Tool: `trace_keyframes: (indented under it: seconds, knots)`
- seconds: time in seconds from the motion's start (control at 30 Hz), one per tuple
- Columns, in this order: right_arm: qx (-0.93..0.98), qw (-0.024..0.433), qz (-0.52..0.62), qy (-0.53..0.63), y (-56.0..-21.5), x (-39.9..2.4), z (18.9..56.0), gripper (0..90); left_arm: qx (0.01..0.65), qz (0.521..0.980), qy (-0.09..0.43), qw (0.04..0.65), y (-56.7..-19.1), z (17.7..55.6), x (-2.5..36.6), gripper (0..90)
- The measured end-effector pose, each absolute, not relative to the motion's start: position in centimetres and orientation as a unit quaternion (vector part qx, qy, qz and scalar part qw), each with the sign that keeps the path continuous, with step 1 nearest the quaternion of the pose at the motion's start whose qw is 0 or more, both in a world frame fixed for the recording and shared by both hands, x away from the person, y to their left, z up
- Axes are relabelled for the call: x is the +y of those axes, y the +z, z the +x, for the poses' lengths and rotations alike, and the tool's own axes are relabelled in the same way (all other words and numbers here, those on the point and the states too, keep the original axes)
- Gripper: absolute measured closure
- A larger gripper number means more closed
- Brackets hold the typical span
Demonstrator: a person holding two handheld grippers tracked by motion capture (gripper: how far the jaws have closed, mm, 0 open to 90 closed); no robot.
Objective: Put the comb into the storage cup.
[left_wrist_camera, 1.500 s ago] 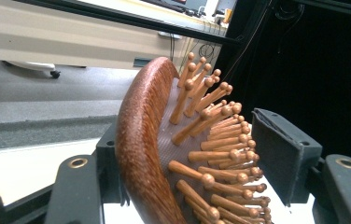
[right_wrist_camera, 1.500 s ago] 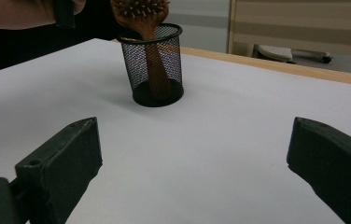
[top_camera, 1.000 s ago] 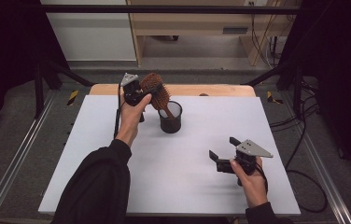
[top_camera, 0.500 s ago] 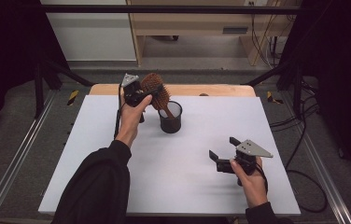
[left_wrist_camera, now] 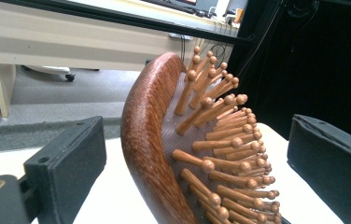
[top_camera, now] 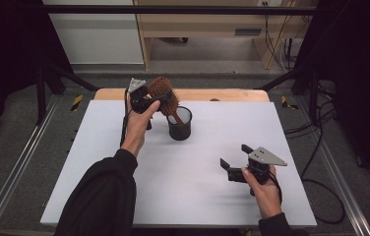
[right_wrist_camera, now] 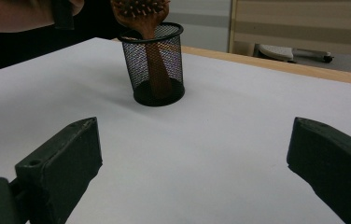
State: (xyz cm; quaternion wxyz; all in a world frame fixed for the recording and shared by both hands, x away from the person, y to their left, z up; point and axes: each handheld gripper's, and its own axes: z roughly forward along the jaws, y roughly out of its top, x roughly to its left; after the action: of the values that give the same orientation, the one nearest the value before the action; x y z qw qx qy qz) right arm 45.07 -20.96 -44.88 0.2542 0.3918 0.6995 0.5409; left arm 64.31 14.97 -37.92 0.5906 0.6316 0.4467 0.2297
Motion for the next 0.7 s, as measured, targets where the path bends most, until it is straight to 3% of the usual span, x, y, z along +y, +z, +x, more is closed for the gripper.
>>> trace_keyframes:
  seconds: [0.7]
  knots:
    - [0.7, 0.253, 0.391, 0.541, -44.88, -20.97, 45.1, 3.6, 0.437, 0.635, 0.245, 0.587, -37.71, 63.47, 14.87, 3.6]
